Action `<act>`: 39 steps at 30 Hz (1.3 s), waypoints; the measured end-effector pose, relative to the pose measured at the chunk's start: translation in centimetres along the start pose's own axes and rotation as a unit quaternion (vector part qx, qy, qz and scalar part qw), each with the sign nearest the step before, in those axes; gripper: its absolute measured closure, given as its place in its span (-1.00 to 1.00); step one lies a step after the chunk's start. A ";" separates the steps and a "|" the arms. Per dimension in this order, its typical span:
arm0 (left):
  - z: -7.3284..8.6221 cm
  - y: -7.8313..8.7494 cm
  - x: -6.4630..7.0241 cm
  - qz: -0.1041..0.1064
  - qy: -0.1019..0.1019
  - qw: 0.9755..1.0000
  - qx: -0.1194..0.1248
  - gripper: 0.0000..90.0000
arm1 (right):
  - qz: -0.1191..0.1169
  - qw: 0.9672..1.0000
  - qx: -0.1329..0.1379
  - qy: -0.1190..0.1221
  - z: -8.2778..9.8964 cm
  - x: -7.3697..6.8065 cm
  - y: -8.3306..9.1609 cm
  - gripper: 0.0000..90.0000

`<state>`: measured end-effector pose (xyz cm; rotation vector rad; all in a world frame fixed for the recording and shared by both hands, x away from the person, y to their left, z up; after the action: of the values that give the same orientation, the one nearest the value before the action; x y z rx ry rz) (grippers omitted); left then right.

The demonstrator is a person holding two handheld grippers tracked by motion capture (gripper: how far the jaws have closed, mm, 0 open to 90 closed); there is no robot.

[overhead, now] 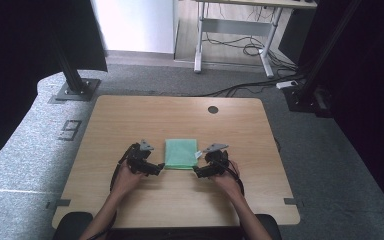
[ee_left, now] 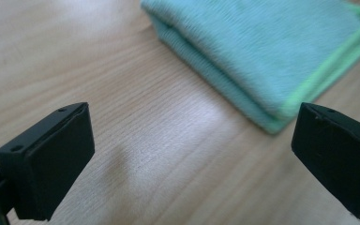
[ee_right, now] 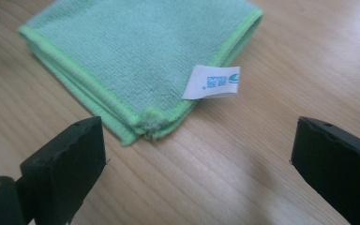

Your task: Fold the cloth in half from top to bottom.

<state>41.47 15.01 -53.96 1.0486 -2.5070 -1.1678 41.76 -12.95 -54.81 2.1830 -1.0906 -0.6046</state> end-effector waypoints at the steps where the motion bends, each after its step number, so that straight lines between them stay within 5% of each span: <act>1: -0.2 0.8 0.3 0.002 -0.011 1.000 0.006 -1.00 | -0.003 1.000 0.008 -0.001 0.0 0.1 1.1 -0.93; 9: 0.2 3.5 2.2 -0.004 -0.053 0.998 0.015 -1.00 | -0.010 1.000 0.026 0.001 0.6 0.4 4.7 -0.96; 17: 1.8 5.2 3.0 -0.008 -0.051 0.998 0.026 -1.00 | 0.001 0.999 0.036 0.006 2.2 0.6 7.0 -0.99; 29: 6.4 4.6 3.4 -0.006 -0.025 1.000 0.000 -1.00 | 0.009 0.999 0.029 -0.019 5.6 1.8 6.7 -1.00; 39: 6.7 3.5 3.4 0.004 -0.017 1.000 -0.011 -1.00 | 0.022 1.000 0.006 -0.019 7.4 2.4 5.2 -1.00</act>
<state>34.24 18.24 -56.35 1.0200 -2.5158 -1.2190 35.59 -19.72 -56.64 2.1598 -1.1616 -0.6242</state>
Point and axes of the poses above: each handheld gripper's, and its own axes: y roughly backward along the jaws, z roughly out of its underside, x roughly to its right, the point moved 2 cm from there along -y, roughly forward along the jaws, and after that the axes turned 10 degrees about -y, right-handed, at the moved point
